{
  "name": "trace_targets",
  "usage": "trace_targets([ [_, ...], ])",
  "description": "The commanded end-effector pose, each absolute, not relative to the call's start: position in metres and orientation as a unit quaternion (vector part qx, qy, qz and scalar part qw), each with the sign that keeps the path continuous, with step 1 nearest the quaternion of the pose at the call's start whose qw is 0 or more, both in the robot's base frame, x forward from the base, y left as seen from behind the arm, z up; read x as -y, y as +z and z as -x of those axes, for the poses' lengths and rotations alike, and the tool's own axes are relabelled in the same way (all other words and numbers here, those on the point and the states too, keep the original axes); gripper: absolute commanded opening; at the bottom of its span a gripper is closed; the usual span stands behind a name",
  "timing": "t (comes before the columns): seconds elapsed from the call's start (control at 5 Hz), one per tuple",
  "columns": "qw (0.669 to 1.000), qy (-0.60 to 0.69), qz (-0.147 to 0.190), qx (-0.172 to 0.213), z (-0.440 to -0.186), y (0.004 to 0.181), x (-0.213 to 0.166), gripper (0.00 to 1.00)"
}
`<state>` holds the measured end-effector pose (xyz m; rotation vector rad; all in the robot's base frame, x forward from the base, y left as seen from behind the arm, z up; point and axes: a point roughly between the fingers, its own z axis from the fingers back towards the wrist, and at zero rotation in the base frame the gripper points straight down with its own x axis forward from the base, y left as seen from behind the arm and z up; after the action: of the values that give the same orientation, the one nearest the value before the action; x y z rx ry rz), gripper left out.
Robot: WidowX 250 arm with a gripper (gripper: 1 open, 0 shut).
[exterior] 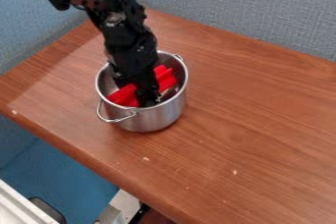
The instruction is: Put the red object in the metal pot
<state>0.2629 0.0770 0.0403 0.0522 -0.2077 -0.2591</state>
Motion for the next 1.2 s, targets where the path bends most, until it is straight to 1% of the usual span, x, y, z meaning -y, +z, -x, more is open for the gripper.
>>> trace_targets([
  [0.0, 0.982, -0.124, -0.037, 0.136, -0.271, 0.062, -0.086, 0.0],
  [0.4, 0.984, -0.104, -0.041, 0.137, -0.263, 0.076, -0.095, 0.0],
  [0.6, 0.984, -0.109, -0.036, 0.134, -0.26, 0.073, -0.1, 0.0],
  [1.0, 0.99, -0.059, -0.036, 0.122, -0.26, 0.072, -0.115, 0.0],
])
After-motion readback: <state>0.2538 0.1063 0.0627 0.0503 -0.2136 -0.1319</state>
